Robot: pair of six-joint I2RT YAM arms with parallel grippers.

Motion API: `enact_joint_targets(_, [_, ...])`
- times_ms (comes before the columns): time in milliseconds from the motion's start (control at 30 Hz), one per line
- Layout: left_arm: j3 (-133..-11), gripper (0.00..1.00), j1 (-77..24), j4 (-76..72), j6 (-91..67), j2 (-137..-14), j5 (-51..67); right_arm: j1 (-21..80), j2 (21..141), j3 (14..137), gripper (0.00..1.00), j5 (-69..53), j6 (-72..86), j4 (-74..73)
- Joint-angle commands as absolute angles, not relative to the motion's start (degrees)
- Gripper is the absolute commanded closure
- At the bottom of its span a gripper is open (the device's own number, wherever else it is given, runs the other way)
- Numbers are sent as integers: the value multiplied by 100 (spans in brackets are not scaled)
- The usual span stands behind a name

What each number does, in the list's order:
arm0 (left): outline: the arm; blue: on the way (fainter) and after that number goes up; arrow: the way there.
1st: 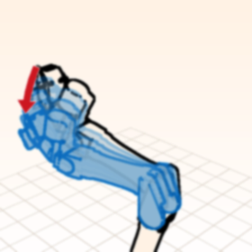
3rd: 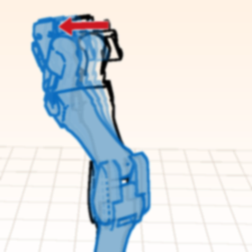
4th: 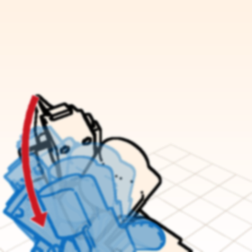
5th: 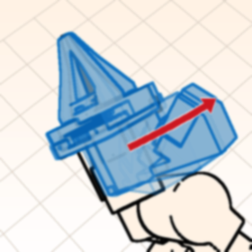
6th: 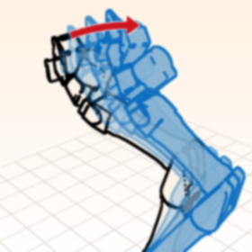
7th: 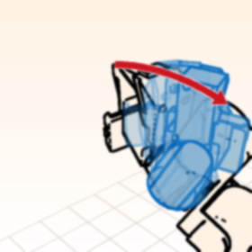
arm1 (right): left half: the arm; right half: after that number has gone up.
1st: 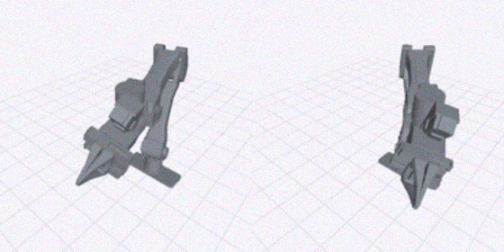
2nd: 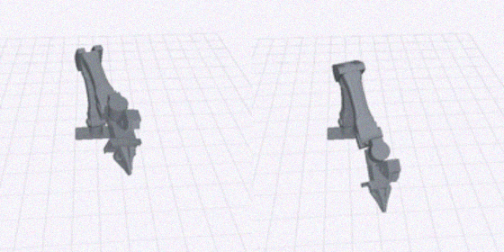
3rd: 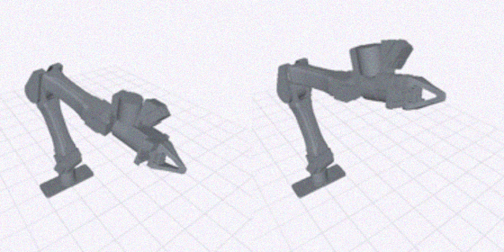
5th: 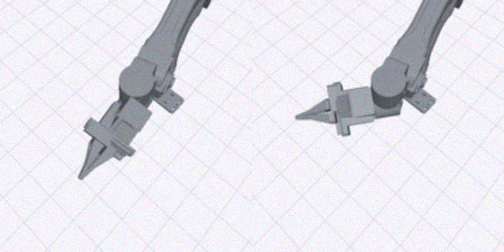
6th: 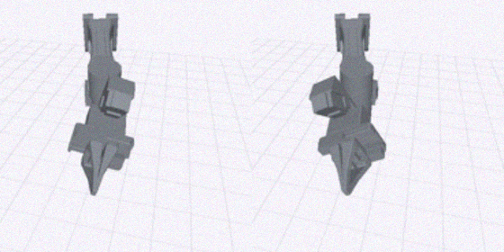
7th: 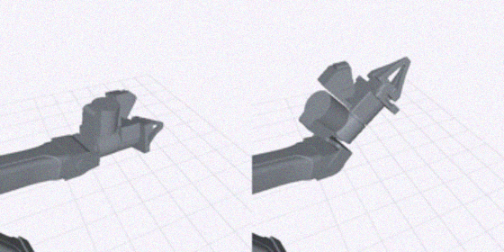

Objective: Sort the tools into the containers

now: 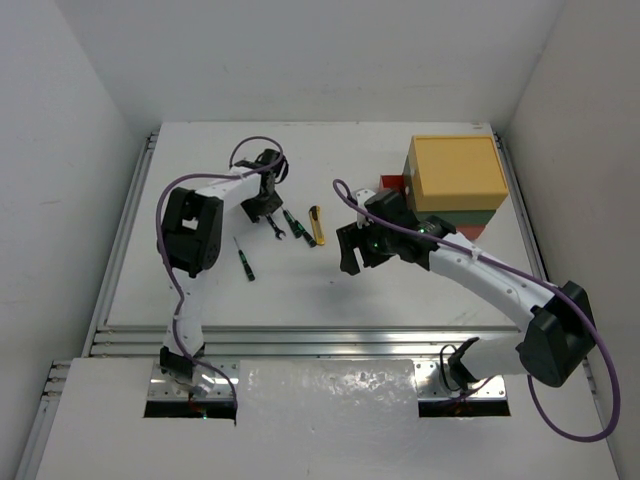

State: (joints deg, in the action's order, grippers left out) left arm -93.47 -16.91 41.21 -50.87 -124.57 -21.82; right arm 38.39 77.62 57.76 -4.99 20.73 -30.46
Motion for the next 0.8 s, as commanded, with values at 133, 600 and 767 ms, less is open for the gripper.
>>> enact_joint_targets(133, [-9545, 64, -1740, 4280, -5133, -12814, -1978, 3867, 7620, 5626, 24, -1141, 1802, -2524])
enact_joint_targets(600, [-9045, 100, -1767, 4132, -4791, -12868, -1530, 3867, 7392, 5476, 24, -1520, 1819, -2338])
enact_joint_targets(767, [-8579, 100, -1767, 3851, -4746, -12297, -1582, 3858, 7374, 5362, 22, -1661, 1802, -2250])
